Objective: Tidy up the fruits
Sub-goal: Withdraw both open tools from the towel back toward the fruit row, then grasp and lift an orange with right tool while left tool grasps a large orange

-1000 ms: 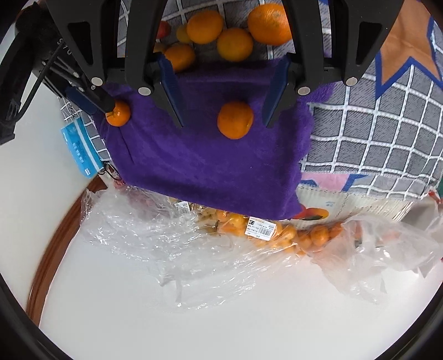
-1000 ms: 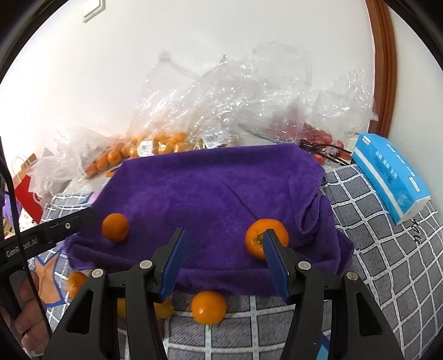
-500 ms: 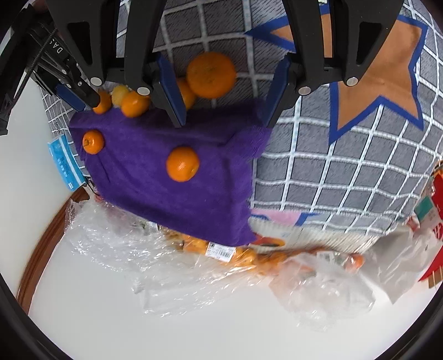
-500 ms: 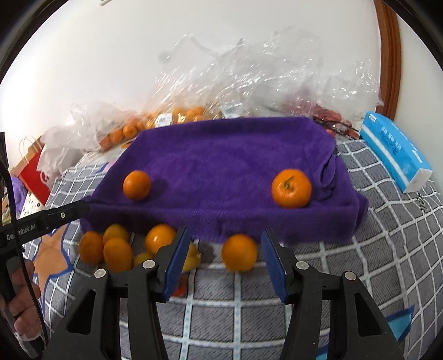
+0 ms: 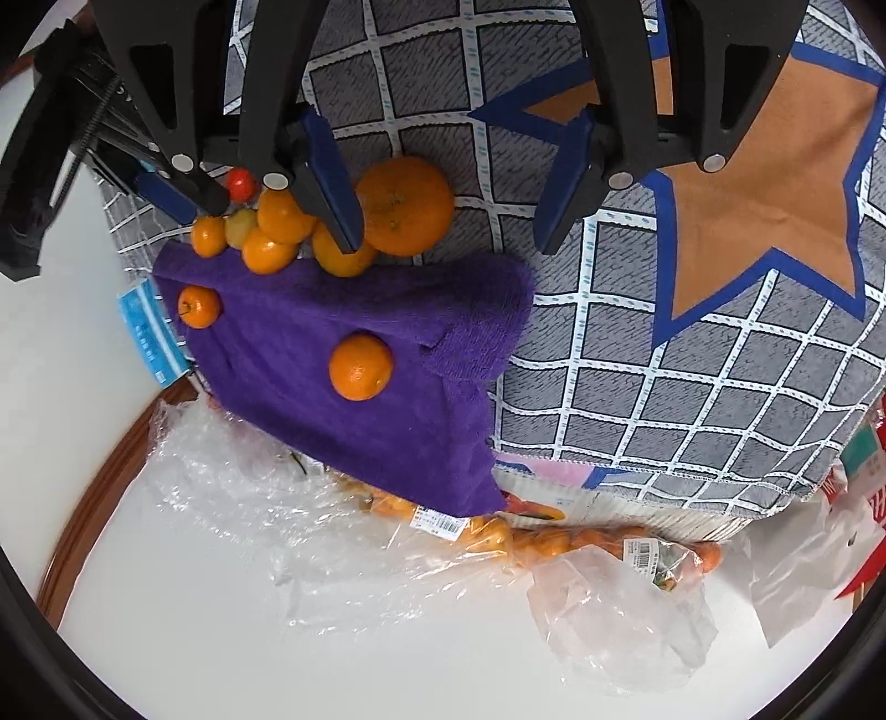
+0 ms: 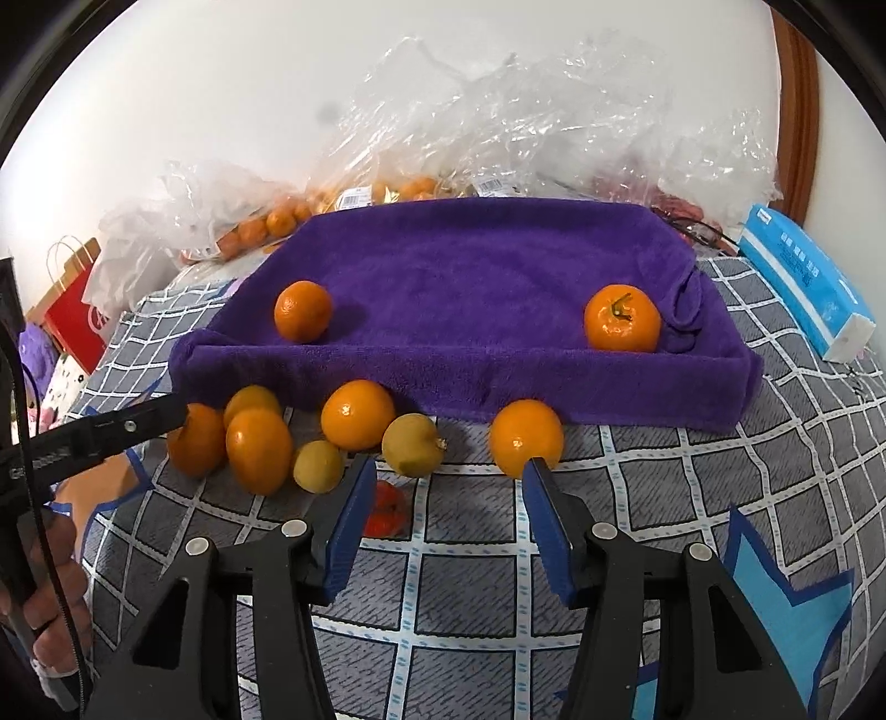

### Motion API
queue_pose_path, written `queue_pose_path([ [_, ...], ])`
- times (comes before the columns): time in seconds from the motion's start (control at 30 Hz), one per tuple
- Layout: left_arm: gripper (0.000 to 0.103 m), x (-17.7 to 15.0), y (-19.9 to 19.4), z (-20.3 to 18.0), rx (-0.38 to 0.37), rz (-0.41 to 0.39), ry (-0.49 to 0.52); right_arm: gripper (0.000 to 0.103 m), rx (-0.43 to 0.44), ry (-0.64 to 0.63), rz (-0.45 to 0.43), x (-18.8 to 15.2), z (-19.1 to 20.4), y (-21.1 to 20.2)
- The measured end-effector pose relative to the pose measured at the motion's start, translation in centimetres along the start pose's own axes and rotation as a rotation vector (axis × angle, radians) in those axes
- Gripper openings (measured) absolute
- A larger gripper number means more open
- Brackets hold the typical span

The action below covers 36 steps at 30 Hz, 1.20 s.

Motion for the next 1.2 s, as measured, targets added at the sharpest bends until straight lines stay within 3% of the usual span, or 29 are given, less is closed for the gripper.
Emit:
queue_pose_path([
  [0.13,0.062,-0.2,0.1,0.1,-0.023,0.008,-0.008,0.063,0.016,-0.003,0.01,0.2,0.3,0.3],
  [0.5,0.062,-0.2,0.0,0.8,-0.049,-0.001,-0.062,0.071,-0.079,-0.018,0.002,0.7,-0.6,1.1],
  [0.9,0.062,-0.1,0.2,1.3,-0.044,0.0,-0.09,0.073,-0.108,-0.029,0.007,0.9,-1.2,1.5],
  [1.1,0.062,-0.1,0.4,1.5,-0.036,0.005,-0.098,0.047,-0.137,0.002,0.042,0.4,-2.9,1.8],
  [1.2,0.062,-0.1,0.5,1.4,-0.028,0.004,-0.092,0.045,-0.09,0.048,0.053,0.4,-3.8,1.8],
])
Point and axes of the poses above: each gripper's, at about its wrist camera, not at the fingertips, and y roughly the way its jaws point, z to its left, x to its top, the point moved 4 cm from there along y, roughly the way its jaws point, and after that the axes turned 1 degree about -y, right-handed, at the moved point
